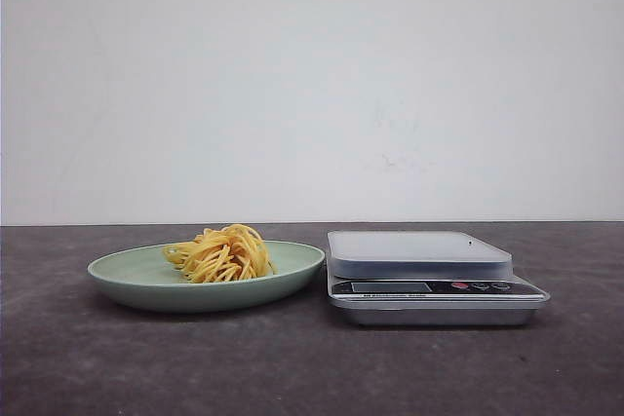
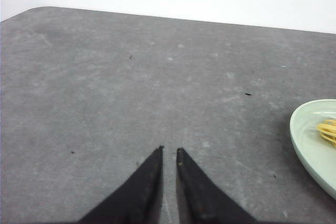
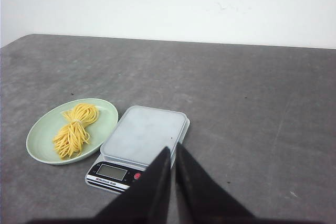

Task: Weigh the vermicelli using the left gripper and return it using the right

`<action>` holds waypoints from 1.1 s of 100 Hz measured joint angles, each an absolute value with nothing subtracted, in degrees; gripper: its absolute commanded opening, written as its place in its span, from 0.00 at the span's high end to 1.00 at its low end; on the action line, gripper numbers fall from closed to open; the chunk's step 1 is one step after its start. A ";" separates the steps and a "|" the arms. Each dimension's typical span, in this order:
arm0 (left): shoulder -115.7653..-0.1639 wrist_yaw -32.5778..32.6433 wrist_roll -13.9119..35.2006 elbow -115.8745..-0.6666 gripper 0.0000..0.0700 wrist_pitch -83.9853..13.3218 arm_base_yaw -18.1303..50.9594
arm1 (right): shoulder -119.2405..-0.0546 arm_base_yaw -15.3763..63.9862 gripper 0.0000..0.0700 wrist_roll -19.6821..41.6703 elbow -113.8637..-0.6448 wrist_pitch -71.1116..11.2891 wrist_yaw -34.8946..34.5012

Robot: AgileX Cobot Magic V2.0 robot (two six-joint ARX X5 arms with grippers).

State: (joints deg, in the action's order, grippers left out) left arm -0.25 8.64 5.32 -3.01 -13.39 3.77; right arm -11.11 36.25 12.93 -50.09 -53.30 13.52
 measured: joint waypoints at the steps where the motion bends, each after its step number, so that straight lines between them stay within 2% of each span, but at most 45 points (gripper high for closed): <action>1: -0.25 8.67 5.32 -3.01 0.98 -13.39 3.77 | -11.11 36.25 0.99 12.93 -50.09 -53.30 13.50; 57: -0.25 8.67 5.32 -3.01 0.98 -13.39 3.77 | -11.11 36.14 0.99 12.88 -50.09 -53.21 13.52; 68: -0.25 8.64 5.32 -3.01 0.98 -13.39 3.77 | -11.11 31.73 0.99 10.20 -50.02 -51.11 16.25; 78: -0.25 8.64 5.32 -3.01 0.98 -13.39 3.77 | -10.94 23.68 0.99 7.75 -47.05 -44.88 16.47; 87: -0.25 8.67 5.32 -3.01 0.98 -13.39 3.77 | -10.94 14.87 0.99 7.16 -40.99 -35.86 15.57; 100: -0.25 8.67 5.32 -3.01 0.98 -13.37 3.77 | -10.74 3.95 0.99 6.81 -30.37 -21.23 7.11; 110: -0.25 8.67 5.32 -3.01 0.98 -13.39 3.77 | -9.39 -0.45 0.99 6.13 -21.85 -15.64 1.78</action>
State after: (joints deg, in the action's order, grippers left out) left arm -0.25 8.67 5.32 -3.01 -13.39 3.77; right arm -9.39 -0.45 6.13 -21.85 -15.64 1.78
